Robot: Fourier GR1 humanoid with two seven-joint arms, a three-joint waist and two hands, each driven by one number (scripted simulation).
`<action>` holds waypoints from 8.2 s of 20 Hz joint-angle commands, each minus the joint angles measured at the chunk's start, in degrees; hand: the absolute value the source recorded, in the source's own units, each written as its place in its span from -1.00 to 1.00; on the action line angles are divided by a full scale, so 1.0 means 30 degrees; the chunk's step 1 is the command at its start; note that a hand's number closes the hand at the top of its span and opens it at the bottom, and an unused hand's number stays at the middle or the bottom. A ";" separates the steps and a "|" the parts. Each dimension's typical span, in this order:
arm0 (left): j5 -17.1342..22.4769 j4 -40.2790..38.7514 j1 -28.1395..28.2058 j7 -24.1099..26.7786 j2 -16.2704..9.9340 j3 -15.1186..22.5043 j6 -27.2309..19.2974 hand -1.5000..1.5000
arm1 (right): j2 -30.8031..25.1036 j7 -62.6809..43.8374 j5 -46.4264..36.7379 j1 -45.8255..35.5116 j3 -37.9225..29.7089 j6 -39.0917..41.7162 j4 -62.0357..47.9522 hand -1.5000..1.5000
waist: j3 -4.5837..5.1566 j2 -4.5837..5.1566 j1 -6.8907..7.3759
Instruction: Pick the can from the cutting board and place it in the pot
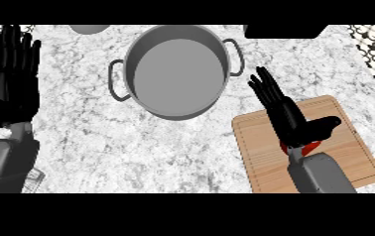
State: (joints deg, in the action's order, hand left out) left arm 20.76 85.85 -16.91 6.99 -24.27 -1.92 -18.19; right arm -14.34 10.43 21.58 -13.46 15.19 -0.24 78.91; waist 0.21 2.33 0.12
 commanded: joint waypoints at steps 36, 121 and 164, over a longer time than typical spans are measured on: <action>-0.1388 0.4195 0.3361 -0.7772 0.1551 0.4505 0.0449 0.00 | -1.6176 -0.2948 -0.6008 -0.3523 -0.2076 1.5329 0.4265 -1.00 | -0.0051 -0.0837 0.0119; -0.5861 0.3651 0.2443 -0.9331 0.6084 0.1863 0.3803 0.00 | 0.4718 -1.9140 -2.6833 -0.0857 0.1354 0.4322 0.2482 1.00 | -0.0074 -0.0795 0.0151; -0.5719 0.4310 0.2121 -1.0212 0.6125 0.1178 0.4363 0.00 | 0.4779 -2.0117 -2.4423 -1.8922 -0.0641 0.0026 -0.6697 1.00 | -0.0060 -0.0692 0.0394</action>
State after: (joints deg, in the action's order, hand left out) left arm 2.87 97.86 -8.38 -20.62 -4.97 2.72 -5.41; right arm -0.08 -53.32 -53.42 -67.31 14.60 1.98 66.78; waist 0.05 0.29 1.49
